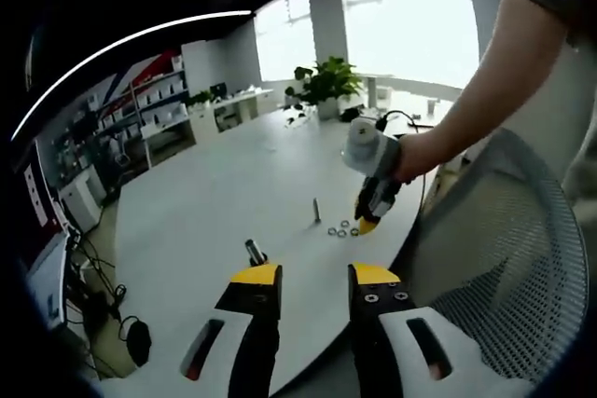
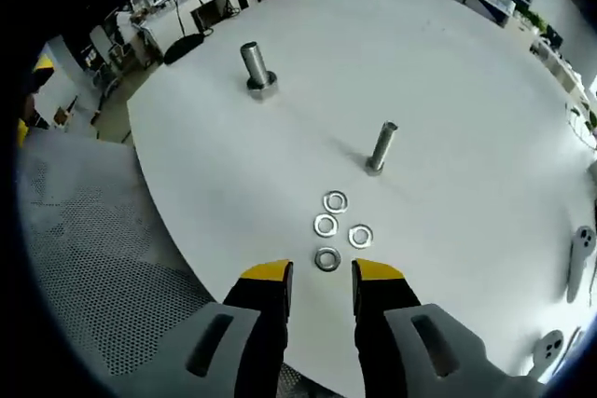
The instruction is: Place the washer onto the threaded stud by aligning its center hole with the stud, sliding it down to the base, and recovering from edge contact or off-axis alignment until the washer reaches the visible bottom stop.
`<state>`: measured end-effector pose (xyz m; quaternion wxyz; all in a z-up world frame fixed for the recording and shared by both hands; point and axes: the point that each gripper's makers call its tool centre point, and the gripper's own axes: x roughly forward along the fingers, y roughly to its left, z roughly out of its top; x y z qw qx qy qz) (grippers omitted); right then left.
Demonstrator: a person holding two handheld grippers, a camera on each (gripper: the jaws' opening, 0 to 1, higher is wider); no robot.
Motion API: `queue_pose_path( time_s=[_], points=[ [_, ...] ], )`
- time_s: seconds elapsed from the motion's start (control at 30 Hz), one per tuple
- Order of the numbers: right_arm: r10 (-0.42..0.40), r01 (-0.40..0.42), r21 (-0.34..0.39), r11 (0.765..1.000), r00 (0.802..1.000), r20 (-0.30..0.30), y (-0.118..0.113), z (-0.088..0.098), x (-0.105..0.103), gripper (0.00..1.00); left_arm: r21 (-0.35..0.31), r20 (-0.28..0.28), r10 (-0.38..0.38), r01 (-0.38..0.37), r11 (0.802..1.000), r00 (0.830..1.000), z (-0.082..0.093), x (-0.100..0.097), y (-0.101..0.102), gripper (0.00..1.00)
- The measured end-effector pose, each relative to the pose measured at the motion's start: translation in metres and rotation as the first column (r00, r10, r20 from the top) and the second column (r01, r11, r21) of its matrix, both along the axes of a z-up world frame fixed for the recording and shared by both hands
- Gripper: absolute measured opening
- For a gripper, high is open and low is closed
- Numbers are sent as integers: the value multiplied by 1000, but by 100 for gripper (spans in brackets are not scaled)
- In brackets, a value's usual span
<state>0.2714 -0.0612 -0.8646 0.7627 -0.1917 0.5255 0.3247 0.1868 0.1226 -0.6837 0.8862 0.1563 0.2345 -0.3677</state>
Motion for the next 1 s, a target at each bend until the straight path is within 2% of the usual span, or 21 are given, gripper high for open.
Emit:
queue_pose_path(
  time_s=[0.13, 0.3, 0.37, 0.4, 0.43, 0.5, 0.63, 0.73, 0.9, 0.93, 1.0],
  points=[
    [56, -57, -39, 998, 998, -19, -3, -7, -2, 26, 2, -1, -2, 2, 1000, 1000, 0, 0, 0, 26],
    [57, -57, -23, 998, 998, -30, 4, -9, 3, 26, -4, 6, -3, 3, 1000, 1000, 1, 0, -1, 26],
    [120, -123, -82, 989, 992, -46, -1, -15, 0, 26, 8, -1, -6, 6, 1000, 1000, -1, -1, -1, 26],
    [127, -127, -90, 988, 992, -3, -1, -14, 6, 24, 8, -1, -7, 8, 1000, 1000, -1, -1, -1, 26],
    [164, -165, -104, 981, 986, -12, -2, -14, 5, 22, 7, 1, -8, 8, 1000, 1000, -1, -1, -1, 26],
    [152, -153, -98, 983, 988, -21, 1, -14, 5, 22, 5, 3, -9, 9, 1000, 1000, 0, -1, -1, 26],
    [195, -198, -120, 973, 980, -31, 3, -13, 3, 21, 8, 0, -10, 10, 1000, 1000, -1, -1, -1, 26],
    [244, -248, -144, 958, 969, -45, 6, -14, 2, 20, 16, -1, -14, 14, 1000, 1000, -2, -1, -2, 26],
    [273, -282, -178, 943, 959, -73, 7, -16, 3, 19, 20, -2, -12, 12, 1000, 1000, -3, -1, -1, 25],
    [296, -308, -189, 932, 951, -89, 7, -16, 3, 19, 23, -2, -13, 13, 1000, 1000, -3, -1, -1, 25],
    [283, -299, -196, 934, 953, -104, 7, -15, 3, 19, 26, -4, -14, 14, 1000, 1000, -4, -1, -1, 25]
  ],
)
